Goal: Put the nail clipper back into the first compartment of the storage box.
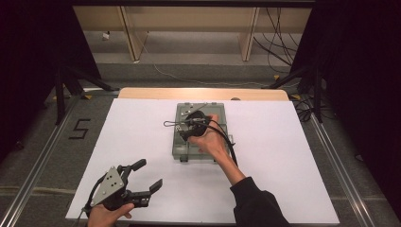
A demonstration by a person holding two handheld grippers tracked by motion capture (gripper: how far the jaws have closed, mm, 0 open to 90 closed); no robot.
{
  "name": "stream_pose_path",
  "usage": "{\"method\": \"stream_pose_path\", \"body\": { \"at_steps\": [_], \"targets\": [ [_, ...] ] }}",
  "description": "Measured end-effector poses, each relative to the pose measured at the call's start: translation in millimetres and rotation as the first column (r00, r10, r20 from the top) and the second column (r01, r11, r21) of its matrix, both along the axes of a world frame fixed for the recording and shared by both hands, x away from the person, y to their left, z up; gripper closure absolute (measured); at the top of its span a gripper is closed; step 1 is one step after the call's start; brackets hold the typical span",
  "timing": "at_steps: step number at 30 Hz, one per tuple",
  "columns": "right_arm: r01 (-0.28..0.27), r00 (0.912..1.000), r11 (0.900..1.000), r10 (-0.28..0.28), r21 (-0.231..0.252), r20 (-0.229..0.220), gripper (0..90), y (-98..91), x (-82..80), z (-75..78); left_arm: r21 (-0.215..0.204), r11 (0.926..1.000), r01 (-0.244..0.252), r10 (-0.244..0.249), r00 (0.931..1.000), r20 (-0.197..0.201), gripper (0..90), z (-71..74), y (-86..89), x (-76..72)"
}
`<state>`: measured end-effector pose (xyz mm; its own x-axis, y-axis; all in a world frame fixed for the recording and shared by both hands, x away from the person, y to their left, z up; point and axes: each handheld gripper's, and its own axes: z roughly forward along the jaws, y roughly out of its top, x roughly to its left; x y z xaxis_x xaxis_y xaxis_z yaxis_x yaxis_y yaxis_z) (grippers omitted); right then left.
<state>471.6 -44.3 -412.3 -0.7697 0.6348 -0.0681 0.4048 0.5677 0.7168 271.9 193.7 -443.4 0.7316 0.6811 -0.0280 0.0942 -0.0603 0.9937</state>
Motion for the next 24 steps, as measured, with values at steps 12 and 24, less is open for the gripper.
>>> {"method": "stream_pose_path", "body": {
  "at_steps": [12, 24],
  "targets": [
    [-0.068, 0.9970, 0.9977, 0.068, 0.001, 0.037, 34.5, -2.1, -19.3, 15.8, -0.004, 1.0000, -0.003, 0.003, 1.0000, 0.001, 15.9, 0.1, 0.1, 0.1],
    [-0.079, 0.9952, 0.9968, 0.078, 0.015, 0.060, 32.1, -10.5, -29.6, 25.2, 0.003, 1.0000, -0.001, 0.001, 1.0000, 0.004, 15.9, 0.0, 0.4, 0.6]
  ]
}}
